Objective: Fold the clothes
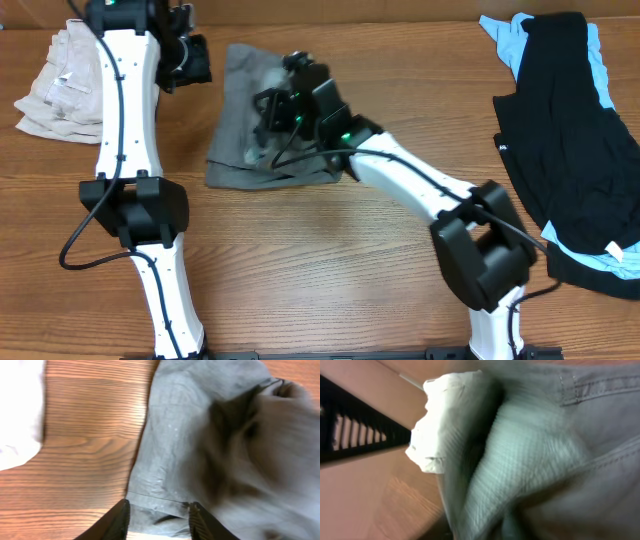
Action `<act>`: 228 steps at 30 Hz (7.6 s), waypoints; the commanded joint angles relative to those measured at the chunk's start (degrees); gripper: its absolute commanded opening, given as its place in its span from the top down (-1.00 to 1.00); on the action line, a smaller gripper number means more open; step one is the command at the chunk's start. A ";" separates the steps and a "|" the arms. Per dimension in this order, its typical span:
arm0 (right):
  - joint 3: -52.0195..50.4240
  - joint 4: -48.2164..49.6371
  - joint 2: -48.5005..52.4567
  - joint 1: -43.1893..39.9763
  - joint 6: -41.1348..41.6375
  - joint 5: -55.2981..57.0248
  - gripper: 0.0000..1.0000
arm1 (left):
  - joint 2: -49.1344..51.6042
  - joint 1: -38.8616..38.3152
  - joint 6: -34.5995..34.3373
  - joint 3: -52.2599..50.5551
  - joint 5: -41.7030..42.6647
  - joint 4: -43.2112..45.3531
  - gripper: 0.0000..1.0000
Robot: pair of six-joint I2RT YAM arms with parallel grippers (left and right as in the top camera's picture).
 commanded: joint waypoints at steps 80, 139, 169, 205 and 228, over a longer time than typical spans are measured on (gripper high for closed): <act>1.64 -47.71 -16.26 -26.80 -17.33 0.04 -1.00 | -5.97 -4.42 0.33 -38.88 18.14 34.51 0.92; 1.57 -51.30 -16.20 -26.77 -17.31 0.50 -1.00 | -14.84 23.34 -23.89 -29.81 3.61 60.85 0.91; 1.55 -52.63 -16.09 -26.77 -17.31 0.48 -1.00 | -10.58 18.03 4.37 -31.32 -3.43 51.17 -0.83; 10.23 -54.58 -19.63 -27.43 -17.53 2.91 -1.00 | -6.05 10.29 1.40 -16.87 -6.34 49.81 -1.00; 30.71 -83.21 -43.17 -26.29 -20.31 -1.53 -1.00 | -13.70 10.05 -4.26 -16.17 -4.11 41.88 -1.00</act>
